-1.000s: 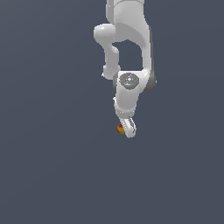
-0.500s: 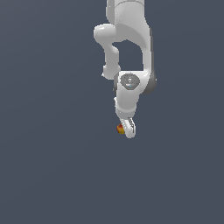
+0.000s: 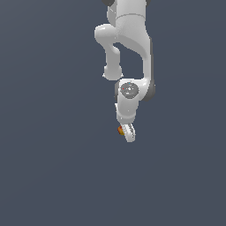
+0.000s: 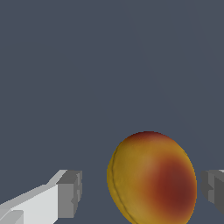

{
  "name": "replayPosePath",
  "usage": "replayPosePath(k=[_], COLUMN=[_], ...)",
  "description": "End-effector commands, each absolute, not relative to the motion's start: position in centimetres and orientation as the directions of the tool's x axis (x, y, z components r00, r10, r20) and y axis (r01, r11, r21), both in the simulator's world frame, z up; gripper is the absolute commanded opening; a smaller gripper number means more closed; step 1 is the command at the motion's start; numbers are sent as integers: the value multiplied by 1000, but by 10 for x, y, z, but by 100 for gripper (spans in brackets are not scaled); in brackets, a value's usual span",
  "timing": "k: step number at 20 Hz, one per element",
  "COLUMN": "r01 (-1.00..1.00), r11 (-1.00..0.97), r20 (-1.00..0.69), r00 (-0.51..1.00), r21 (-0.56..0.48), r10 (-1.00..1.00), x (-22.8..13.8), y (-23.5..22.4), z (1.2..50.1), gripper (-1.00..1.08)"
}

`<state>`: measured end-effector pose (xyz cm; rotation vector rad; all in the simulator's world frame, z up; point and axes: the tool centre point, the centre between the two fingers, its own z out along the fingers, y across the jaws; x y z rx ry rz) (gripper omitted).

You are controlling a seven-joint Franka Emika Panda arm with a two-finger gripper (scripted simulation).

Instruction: Pick up the object and move it to a goal position.

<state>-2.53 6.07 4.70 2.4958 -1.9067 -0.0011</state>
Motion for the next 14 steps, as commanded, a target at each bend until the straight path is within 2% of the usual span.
replayPosePath(k=[1,5,6,14], r01=[-965,-965,-965,-965], r11=[-262,-262,-262,-262], r20=[0,0,0,0], r00=[262,262,262,262], r21=[0,0,0,0], r10=[-965,-965,-965,-965], x=[-25,-24,-24,-24], y=[61,61,61,61], z=[39,34,34,34], gripper=[100,100,-100,-100])
